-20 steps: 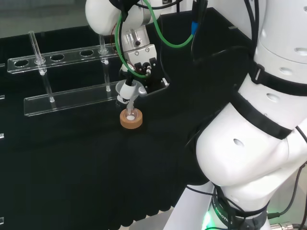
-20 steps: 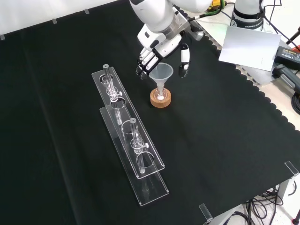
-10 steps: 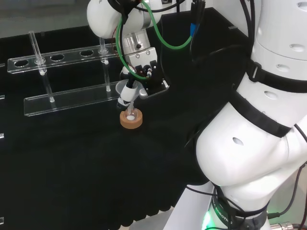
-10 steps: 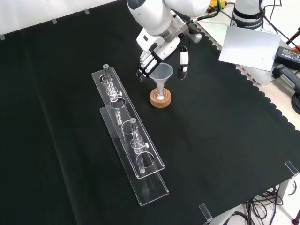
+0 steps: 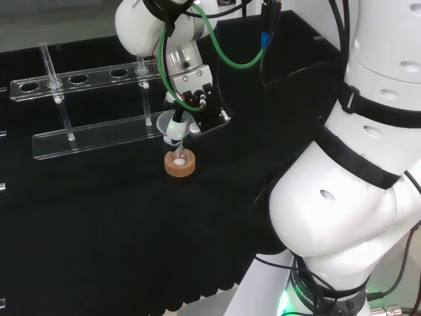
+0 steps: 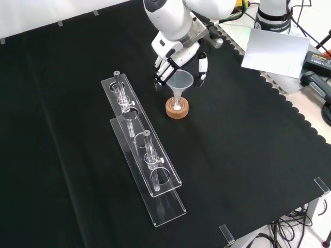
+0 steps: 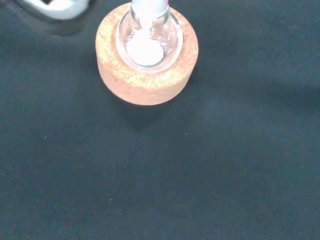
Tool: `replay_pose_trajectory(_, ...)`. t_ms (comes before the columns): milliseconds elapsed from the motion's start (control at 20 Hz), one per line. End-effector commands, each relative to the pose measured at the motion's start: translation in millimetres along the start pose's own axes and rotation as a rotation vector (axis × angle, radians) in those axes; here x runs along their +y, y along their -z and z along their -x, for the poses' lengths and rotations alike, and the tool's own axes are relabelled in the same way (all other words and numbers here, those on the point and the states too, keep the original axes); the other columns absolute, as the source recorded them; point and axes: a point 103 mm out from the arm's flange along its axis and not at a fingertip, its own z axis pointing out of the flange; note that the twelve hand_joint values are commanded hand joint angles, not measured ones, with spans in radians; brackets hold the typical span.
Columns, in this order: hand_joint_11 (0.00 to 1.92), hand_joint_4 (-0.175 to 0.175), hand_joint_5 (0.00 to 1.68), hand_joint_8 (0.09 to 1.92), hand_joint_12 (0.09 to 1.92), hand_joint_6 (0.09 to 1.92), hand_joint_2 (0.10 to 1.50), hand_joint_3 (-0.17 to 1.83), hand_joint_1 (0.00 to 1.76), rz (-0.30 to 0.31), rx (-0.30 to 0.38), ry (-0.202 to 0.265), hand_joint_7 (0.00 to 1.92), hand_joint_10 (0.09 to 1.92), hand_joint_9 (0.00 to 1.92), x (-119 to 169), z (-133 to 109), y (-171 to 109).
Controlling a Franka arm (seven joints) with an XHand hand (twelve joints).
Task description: Remove the funnel from the round-bottom flask.
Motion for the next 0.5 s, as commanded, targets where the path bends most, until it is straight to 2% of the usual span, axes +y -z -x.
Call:
replay_pose_trajectory(50,0.47,-0.019,0.43,0.67,1.33,0.09,0.68,0.46,0.86,0.076,-0.042,-0.030,0.33,0.52,0.80,-3.1,-3.4,5.3)
replay_pose_trajectory(500,0.54,-0.004,0.68,0.66,1.29,0.17,0.69,0.51,0.89,0.079,-0.036,-0.035,0.44,0.48,0.89,-4.2,0.6,12.3)
